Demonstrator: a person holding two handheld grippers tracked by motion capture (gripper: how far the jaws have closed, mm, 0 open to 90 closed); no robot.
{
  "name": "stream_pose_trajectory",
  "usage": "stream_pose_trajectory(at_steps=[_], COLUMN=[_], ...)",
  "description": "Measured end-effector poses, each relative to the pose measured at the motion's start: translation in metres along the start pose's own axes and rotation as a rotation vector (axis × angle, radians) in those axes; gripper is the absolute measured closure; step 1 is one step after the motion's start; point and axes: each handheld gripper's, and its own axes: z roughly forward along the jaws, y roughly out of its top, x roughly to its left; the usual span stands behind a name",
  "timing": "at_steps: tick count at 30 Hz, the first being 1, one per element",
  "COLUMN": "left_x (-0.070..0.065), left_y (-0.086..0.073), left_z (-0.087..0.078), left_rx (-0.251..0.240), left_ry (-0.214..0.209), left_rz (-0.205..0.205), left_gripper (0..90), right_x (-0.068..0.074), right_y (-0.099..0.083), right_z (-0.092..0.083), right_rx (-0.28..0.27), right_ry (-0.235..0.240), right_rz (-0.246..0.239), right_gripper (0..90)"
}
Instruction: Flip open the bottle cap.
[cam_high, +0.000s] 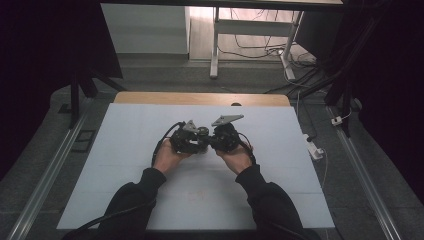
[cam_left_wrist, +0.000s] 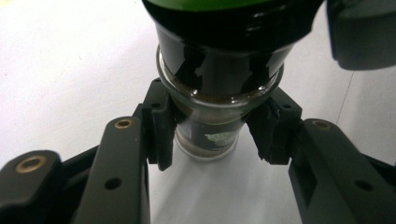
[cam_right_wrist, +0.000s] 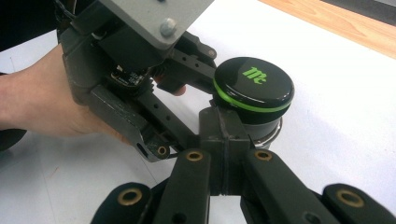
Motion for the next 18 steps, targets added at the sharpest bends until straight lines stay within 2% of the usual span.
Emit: stream_pose_trajectory(at_steps=[18], left_x=[-0.001], left_y=[-0.001], left_z=[0.0], left_rx=[-0.007], left_ry=[0.004], left_rz=[-0.002], left_gripper=[53.8], right_x=[-0.005], right_y=[0.011], right_z=[-0.005], right_rx=[-0.038], right_ry=[-0.004], right_rz=[0.015], right_gripper=[89.4])
